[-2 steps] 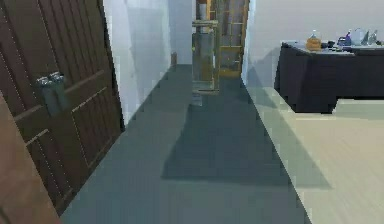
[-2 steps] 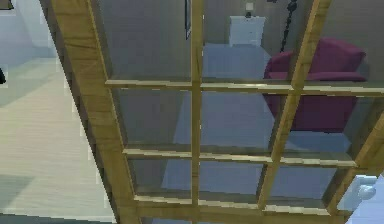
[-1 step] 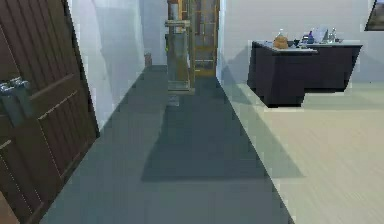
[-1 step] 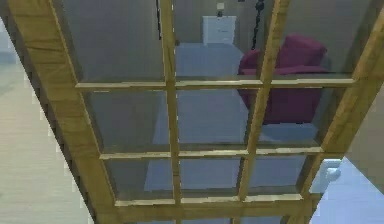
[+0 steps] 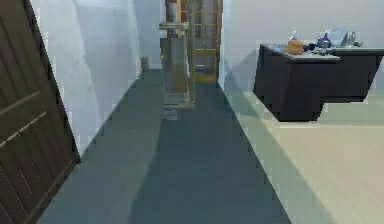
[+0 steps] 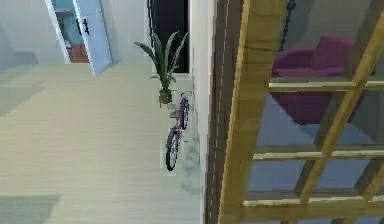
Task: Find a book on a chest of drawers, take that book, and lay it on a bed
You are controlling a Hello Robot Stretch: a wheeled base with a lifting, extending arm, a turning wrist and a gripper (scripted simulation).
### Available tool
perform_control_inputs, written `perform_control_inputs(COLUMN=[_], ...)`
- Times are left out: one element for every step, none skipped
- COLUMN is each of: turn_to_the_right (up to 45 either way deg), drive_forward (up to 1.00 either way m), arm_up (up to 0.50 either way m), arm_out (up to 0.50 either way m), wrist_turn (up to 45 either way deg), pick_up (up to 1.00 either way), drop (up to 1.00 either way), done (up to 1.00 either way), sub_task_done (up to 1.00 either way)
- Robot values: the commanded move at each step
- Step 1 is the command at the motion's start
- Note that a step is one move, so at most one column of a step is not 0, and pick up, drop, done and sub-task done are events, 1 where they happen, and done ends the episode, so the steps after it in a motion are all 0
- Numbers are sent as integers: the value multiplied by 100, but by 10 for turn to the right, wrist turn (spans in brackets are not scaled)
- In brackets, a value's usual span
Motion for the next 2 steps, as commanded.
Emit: perform_control_inputs(turn_to_the_right=[-180, 0], drive_forward=[0, 100], arm_up=[0, 0], arm_out=[0, 0], wrist_turn=[0, 0], pick_up=[0, 0], drop=[0, 0], done=[0, 0], sub_task_done=[0, 0])
